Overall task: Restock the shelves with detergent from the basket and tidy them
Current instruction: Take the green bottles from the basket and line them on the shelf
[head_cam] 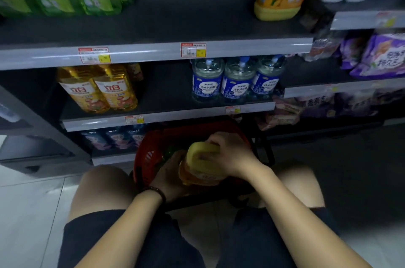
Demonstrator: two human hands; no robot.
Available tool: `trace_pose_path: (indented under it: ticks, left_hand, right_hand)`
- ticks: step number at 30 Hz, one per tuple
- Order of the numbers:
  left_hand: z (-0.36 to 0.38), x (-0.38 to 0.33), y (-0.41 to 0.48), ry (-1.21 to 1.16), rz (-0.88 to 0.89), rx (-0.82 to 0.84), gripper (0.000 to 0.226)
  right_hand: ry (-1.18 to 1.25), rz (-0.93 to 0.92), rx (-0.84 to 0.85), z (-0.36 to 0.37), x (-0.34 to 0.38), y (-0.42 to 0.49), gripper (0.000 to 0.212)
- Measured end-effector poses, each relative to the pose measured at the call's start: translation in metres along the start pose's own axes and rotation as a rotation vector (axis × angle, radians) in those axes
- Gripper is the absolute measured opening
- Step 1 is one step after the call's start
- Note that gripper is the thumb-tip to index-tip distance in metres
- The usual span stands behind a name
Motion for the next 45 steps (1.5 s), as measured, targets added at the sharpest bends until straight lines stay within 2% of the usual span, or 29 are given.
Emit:
trace_pose_path:
  ticks: [3,6,11,13,15,17,18,21,23,25,27,32,36,40,45]
  left_hand:
    - [-0.018,-0.018,-0.011,-0.146,0.076,-0.151,0.096]
    - [-0.032,-0.033,-0.026,-0.290,0.121,-0.290,0.090]
    - [-0.051,-0.053,-0.053,-0.529,0.116,-0.398,0.074]
    - [-0.056,-0.066,-0.061,-0.623,0.120,-0.425,0.072]
    - [-0.061,-0.077,-0.064,-0.742,0.105,-0.471,0.078]
    - [-0.070,-0.089,-0.064,-0.848,0.084,-0.516,0.082]
    - [-0.075,-0.095,-0.062,-0.889,0.083,-0.523,0.080]
    - [-0.095,-0.123,-0.054,-0.942,0.127,-0.502,0.067]
    - [-0.106,-0.146,-0.045,-0.940,0.171,-0.476,0.062]
    - [-0.113,-0.167,-0.034,-0.938,0.199,-0.461,0.059]
    - [-0.119,-0.188,-0.022,-0.926,0.211,-0.441,0.062]
    - [-0.134,-0.236,0.028,-0.894,0.213,-0.316,0.054]
    - [-0.145,-0.276,0.084,-0.890,0.250,-0.227,0.049]
    - [-0.151,-0.318,0.139,-0.868,0.254,-0.083,0.040]
    - [-0.157,-0.356,0.204,-0.818,0.240,-0.124,0.039]
  right_hand:
    - [-0.080,-0.123,-0.084,-0.035,0.041,-0.011,0.050]
    - [-0.103,-0.159,-0.155,-0.064,0.076,-0.019,0.049]
    - [-0.125,-0.195,-0.157,-0.093,0.111,-0.019,0.051]
    - [0.084,-0.161,-0.157,-0.110,0.111,-0.017,0.045]
    - [0.457,-0.139,-0.283,-0.130,0.100,-0.015,0.039]
    - [0.780,-0.132,-0.395,-0.143,0.080,-0.016,0.042]
    - [0.856,-0.122,-0.373,-0.144,0.070,-0.019,0.047]
    - [0.857,-0.115,-0.123,-0.130,0.056,-0.034,0.055]
    - [0.786,-0.124,-0.061,-0.126,0.051,-0.045,0.064]
    - [0.740,-0.125,-0.101,-0.129,0.047,-0.046,0.077]
    - [0.695,-0.113,-0.197,-0.139,0.045,-0.043,0.081]
    - [0.771,-0.123,-0.313,-0.188,0.023,-0.023,0.075]
    - [0.851,-0.146,-0.327,-0.232,0.001,0.002,0.068]
    - [0.762,-0.119,-0.393,-0.281,-0.029,0.033,0.064]
    - [0.738,-0.148,-0.454,-0.326,-0.063,0.074,0.066]
Point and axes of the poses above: each hand's wrist, its own y-axis towards the middle knuckle, its own z-axis out of the palm, x = y × z, the point moved 4 cm from there along y, towards the middle knuckle, and after that the axes turned 5 degrees about z, right-handed, at the moved point
